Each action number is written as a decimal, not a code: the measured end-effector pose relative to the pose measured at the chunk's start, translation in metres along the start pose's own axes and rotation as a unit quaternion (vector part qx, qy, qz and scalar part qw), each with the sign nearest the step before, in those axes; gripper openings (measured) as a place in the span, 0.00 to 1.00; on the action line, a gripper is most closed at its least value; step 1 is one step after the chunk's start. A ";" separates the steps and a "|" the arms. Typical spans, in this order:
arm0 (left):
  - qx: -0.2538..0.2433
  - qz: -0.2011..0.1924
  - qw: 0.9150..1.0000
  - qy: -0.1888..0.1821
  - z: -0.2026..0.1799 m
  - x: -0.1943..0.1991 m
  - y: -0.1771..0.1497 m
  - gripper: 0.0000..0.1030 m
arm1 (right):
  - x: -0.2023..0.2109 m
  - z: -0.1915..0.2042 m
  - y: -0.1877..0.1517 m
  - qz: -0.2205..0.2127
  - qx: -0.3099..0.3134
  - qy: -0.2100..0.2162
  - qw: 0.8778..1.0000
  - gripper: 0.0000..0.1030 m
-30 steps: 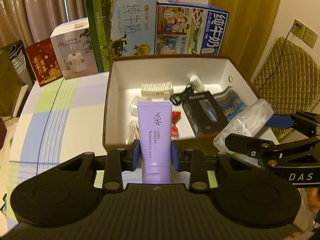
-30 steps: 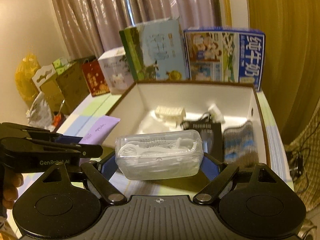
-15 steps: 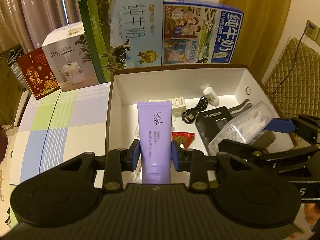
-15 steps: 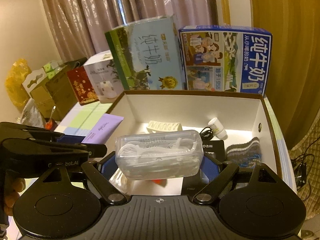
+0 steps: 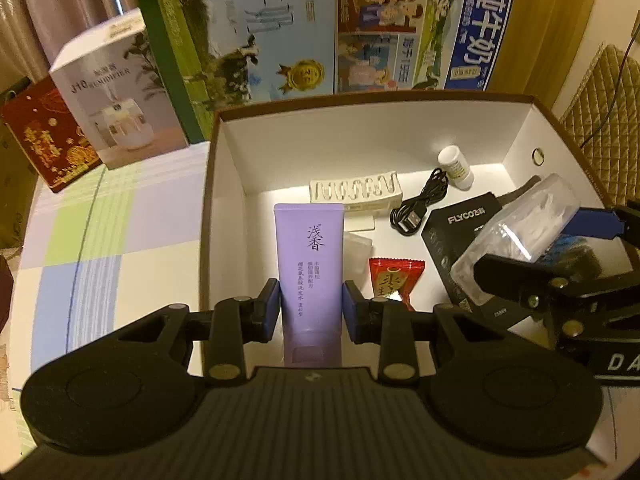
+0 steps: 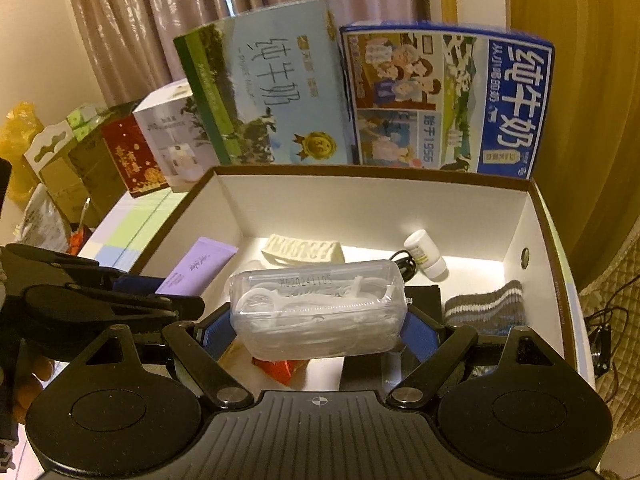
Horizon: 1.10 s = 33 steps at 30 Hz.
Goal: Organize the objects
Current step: 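Open both tools to drop the clear case and purple tube into the box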
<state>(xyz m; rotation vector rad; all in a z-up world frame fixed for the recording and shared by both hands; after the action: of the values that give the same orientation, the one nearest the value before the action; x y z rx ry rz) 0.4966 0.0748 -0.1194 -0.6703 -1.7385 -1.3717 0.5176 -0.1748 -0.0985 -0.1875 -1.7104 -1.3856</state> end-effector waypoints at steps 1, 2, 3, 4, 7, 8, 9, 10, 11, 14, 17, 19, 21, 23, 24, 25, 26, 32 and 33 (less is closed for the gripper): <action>0.000 0.003 1.000 0.000 0.000 -0.003 0.001 0.27 | -0.002 -0.001 0.000 0.002 -0.001 0.001 1.000 0.81; -0.001 0.006 1.000 0.001 0.000 -0.007 0.001 0.27 | -0.005 -0.002 0.000 0.004 -0.002 0.002 1.000 0.81; -0.003 0.008 1.000 0.001 0.000 -0.009 0.001 0.27 | -0.006 -0.003 0.001 0.006 -0.002 0.002 1.000 0.81; -0.006 0.011 1.000 0.000 0.000 -0.012 0.002 0.27 | -0.008 -0.004 0.000 0.008 -0.003 0.003 1.000 0.81; -0.010 0.016 1.000 -0.006 -0.001 -0.017 0.004 0.27 | -0.012 -0.006 0.001 0.012 -0.004 0.005 1.000 0.81; -0.011 0.014 1.000 -0.007 -0.001 -0.018 0.005 0.27 | -0.014 -0.006 0.001 0.013 -0.004 0.006 1.000 0.81; -0.013 0.010 1.000 -0.008 -0.002 -0.017 0.006 0.27 | -0.014 -0.006 0.001 0.014 -0.006 0.007 1.000 0.81; -0.017 0.007 1.000 -0.009 -0.003 -0.016 0.007 0.28 | -0.015 -0.007 0.001 0.014 -0.007 0.008 1.000 0.81; -0.018 0.005 1.000 -0.009 -0.003 -0.016 0.008 0.28 | -0.016 -0.007 0.001 0.015 -0.009 0.009 1.000 0.81; -0.020 0.003 1.000 -0.010 -0.003 -0.014 0.012 0.29 | -0.018 -0.008 0.002 0.017 -0.012 0.013 1.000 0.81; -0.030 -0.004 1.000 -0.007 -0.002 -0.009 0.013 0.38 | -0.019 -0.007 0.002 0.019 -0.014 0.022 0.999 0.81; -0.035 -0.009 0.999 -0.001 -0.001 -0.005 0.014 0.43 | -0.019 -0.006 0.001 0.021 -0.013 0.025 0.999 0.81; -0.039 -0.013 0.999 0.004 0.000 0.000 0.014 0.45 | -0.019 -0.006 0.001 0.022 -0.014 0.027 0.999 0.81; -0.045 -0.017 0.999 0.010 0.001 0.004 0.014 0.47 | -0.019 -0.004 0.002 0.022 -0.013 0.030 0.999 0.81; -0.047 -0.019 0.999 0.011 0.002 0.006 0.014 0.48 | -0.019 -0.004 0.002 0.022 -0.012 0.030 0.999 0.81; -0.048 -0.020 0.999 0.012 0.002 0.008 0.013 0.48 | -0.019 -0.002 0.002 0.022 -0.011 0.031 0.999 0.81; -0.049 -0.020 0.999 0.011 0.003 0.009 0.012 0.48 | -0.019 -0.001 0.002 0.023 -0.009 0.033 0.999 0.81; -0.048 -0.025 0.998 0.016 0.009 0.016 0.011 0.52 | -0.022 0.010 0.004 0.015 0.010 0.049 0.999 0.82; -0.046 -0.026 0.998 0.016 0.011 0.018 0.011 0.52 | -0.022 0.011 0.004 0.011 0.011 0.052 0.999 0.83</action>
<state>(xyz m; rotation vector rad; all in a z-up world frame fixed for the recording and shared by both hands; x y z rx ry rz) 0.4929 0.0875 -0.0997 -0.6542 -1.6863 -1.4984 0.5271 -0.1553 -0.1111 -0.1196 -1.6322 -1.3375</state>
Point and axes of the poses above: each gripper's, at about its wrist camera, not at the fingertips, and x roughly against the way its jaws point, z to its left, y to its top, the point moved 3 cm from there along -x, roughly the way its jaws point, and after that the axes turned 13 degrees about x, right-handed, at the moved point
